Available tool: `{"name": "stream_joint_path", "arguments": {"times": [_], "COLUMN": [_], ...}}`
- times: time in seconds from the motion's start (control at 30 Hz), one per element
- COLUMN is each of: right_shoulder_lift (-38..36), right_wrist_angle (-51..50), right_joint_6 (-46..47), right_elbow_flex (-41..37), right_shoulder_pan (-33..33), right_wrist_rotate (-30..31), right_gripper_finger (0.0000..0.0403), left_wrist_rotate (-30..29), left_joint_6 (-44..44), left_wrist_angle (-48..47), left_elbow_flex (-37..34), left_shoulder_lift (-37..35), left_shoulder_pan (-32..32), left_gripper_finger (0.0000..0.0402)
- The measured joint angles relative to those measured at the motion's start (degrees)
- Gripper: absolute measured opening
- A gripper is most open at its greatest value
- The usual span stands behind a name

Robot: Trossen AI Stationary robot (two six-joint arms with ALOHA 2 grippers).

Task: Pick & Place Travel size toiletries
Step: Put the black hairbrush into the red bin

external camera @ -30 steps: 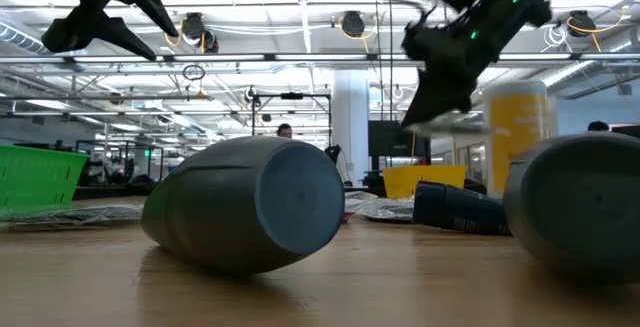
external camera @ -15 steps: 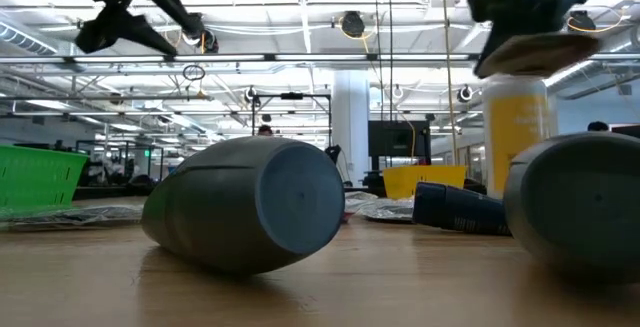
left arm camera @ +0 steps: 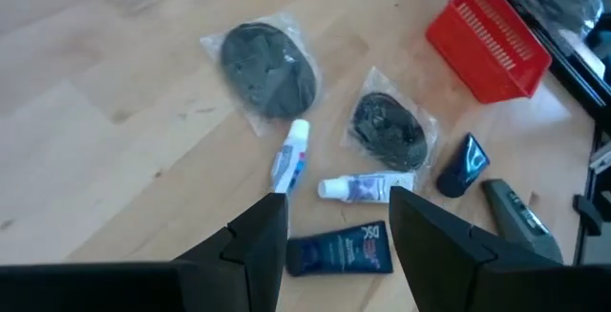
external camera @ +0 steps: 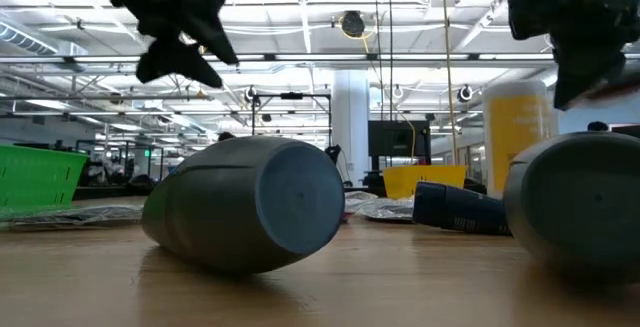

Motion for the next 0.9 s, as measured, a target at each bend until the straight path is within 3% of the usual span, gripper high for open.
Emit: {"name": "stream_joint_path", "arguments": {"times": [0.3, 0.6, 0.9], "right_shoulder_lift": [6.1, 7.7, 6.8], "right_wrist_angle": [3.0, 8.0, 11.6], "right_joint_6": [0.6, 3.4, 3.1], "right_elbow_flex": [-2.6, -6.7, -7.7], "right_shoulder_pan": [2.1, 2.0, 2.0], "right_wrist_rotate": [3.3, 3.2, 2.9], "right_gripper_finger": [0.0, 0.0004, 0.0087], "left_wrist_rotate": [7.2, 10.3, 13.2], "left_joint_6": [3.3, 6.3, 7.1], "left_wrist_angle": [7.5, 7.2, 3.2], "left_elbow_flex": [0.0, 0.0, 2.2], "left_shoulder_lift": [6.3, 9.0, 9.0], "left_shoulder_pan": [3.3, 4.0, 4.0], "left_gripper_finger": [0.0179, 0.0179, 0.0179]}}
